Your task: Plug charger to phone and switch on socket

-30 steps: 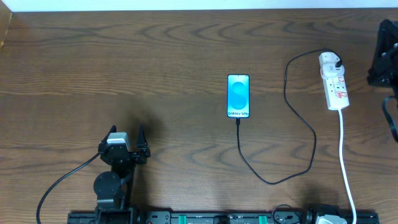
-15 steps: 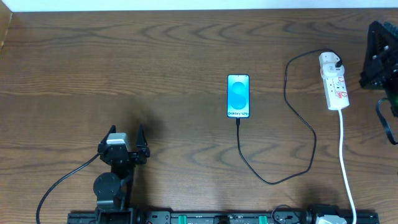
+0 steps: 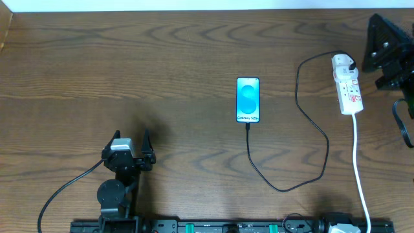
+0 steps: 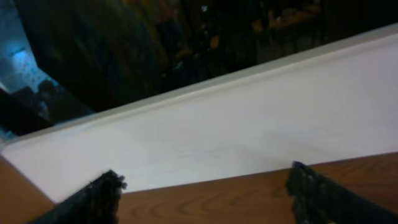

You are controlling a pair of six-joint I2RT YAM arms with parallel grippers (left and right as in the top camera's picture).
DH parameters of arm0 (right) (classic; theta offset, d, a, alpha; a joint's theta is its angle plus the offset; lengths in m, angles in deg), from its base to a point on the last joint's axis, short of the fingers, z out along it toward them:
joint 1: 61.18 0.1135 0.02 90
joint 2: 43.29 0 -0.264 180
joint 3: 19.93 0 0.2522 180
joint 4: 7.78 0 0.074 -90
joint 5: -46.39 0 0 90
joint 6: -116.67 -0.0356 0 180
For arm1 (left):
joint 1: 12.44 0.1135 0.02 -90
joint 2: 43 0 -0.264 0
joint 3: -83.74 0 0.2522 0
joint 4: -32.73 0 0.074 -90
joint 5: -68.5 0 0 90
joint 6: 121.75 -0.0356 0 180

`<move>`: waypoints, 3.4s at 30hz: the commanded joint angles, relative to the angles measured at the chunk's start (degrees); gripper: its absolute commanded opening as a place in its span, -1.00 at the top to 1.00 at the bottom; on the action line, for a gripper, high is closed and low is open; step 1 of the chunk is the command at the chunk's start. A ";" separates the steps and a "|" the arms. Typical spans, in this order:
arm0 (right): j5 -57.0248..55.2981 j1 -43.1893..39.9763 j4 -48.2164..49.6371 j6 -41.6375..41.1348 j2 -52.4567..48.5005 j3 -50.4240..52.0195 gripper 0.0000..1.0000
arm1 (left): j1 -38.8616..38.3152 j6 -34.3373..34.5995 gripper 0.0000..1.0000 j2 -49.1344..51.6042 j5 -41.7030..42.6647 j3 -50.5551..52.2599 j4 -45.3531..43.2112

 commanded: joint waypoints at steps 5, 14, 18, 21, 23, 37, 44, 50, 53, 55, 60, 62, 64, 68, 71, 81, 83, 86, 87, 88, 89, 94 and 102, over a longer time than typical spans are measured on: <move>-0.02 0.48 -7.32 0.46 0.39 -0.04 -0.99 | -0.13 -0.52 -0.49 -0.50 0.76 0.72 2.27; -0.02 0.48 -24.72 0.44 0.39 -0.04 -0.99 | -0.13 -0.52 -0.49 -0.50 0.76 0.72 2.27; -0.02 0.48 -23.58 0.44 0.39 -0.04 -0.98 | -0.13 -0.52 -0.49 -0.50 0.76 0.72 2.27; -0.02 0.48 -17.33 0.44 0.39 -0.04 -0.98 | -0.13 -0.52 -0.49 -0.50 0.76 0.72 2.27; 0.15 0.50 -10.12 0.44 0.39 -0.04 -0.99 | -0.13 -0.52 -0.49 -0.50 0.76 0.72 2.27; 2.99 0.50 15.10 0.44 0.46 -0.04 -0.98 | -0.13 -0.52 -0.50 -0.50 0.76 0.72 2.27; 2.99 0.50 15.17 0.46 0.79 -0.04 -0.98 | -0.13 -0.52 -0.50 -0.50 0.76 0.72 2.27; 2.97 0.48 13.68 0.46 2.71 -0.04 -0.99 | -0.13 -0.52 -0.50 -0.50 0.76 0.72 2.27; 2.97 0.48 11.76 0.48 5.16 -0.04 -0.99 | -0.13 -0.52 -0.50 -0.50 0.76 0.72 2.27; 2.97 0.48 10.45 0.50 7.23 -0.02 -0.99 | -0.13 -0.52 -0.50 -0.50 0.76 0.72 2.27; 2.97 0.48 7.58 2.21 13.05 0.00 -0.98 | -0.13 -0.52 -0.49 -0.50 0.76 0.72 2.27; 2.93 0.48 5.86 3.80 15.52 0.02 -0.99 | -0.13 -0.52 -0.50 -0.50 0.76 0.72 2.27; 2.93 0.48 4.02 5.29 17.73 0.07 -0.99 | -0.13 -0.52 -0.49 -0.50 0.76 0.72 2.27; 2.95 0.46 2.95 5.62 21.97 0.98 -0.98 | -0.13 -0.52 -0.49 -0.50 0.76 0.72 2.27; 2.95 0.39 2.99 5.62 25.07 2.73 -0.99 | -0.13 -0.52 -0.50 -0.50 0.76 0.72 2.27; 2.03 -4.35 6.21 5.62 33.40 10.86 -0.98 | -0.13 -0.52 -0.50 -0.50 0.76 0.72 2.27; 0.57 -6.51 6.71 5.62 35.28 12.22 -0.99 | -0.13 -0.52 -0.50 -0.50 0.76 0.72 2.27; -0.26 -9.92 6.75 5.62 39.06 14.40 -0.98 | -0.13 -0.52 -0.49 -0.50 0.76 0.72 2.27; -0.26 -10.62 6.75 5.62 40.06 14.99 -0.98 | -0.13 -0.52 -0.49 -0.50 0.76 0.72 2.27; -0.26 -11.56 6.75 5.62 41.53 15.82 -0.99 | -0.13 -0.52 -0.50 -0.50 0.76 0.72 2.27; -0.24 -12.44 6.82 5.60 42.93 16.63 -0.98 | -0.13 -0.52 -0.49 -0.50 0.76 0.72 2.27; -1.33 -15.67 8.02 5.62 48.22 19.69 -0.98 | -0.13 -0.52 -0.50 -0.50 0.76 0.72 2.27; 3.56 -13.20 7.63 14.80 49.33 20.00 -0.98 | -0.13 -0.52 -0.50 -0.50 0.76 0.72 2.27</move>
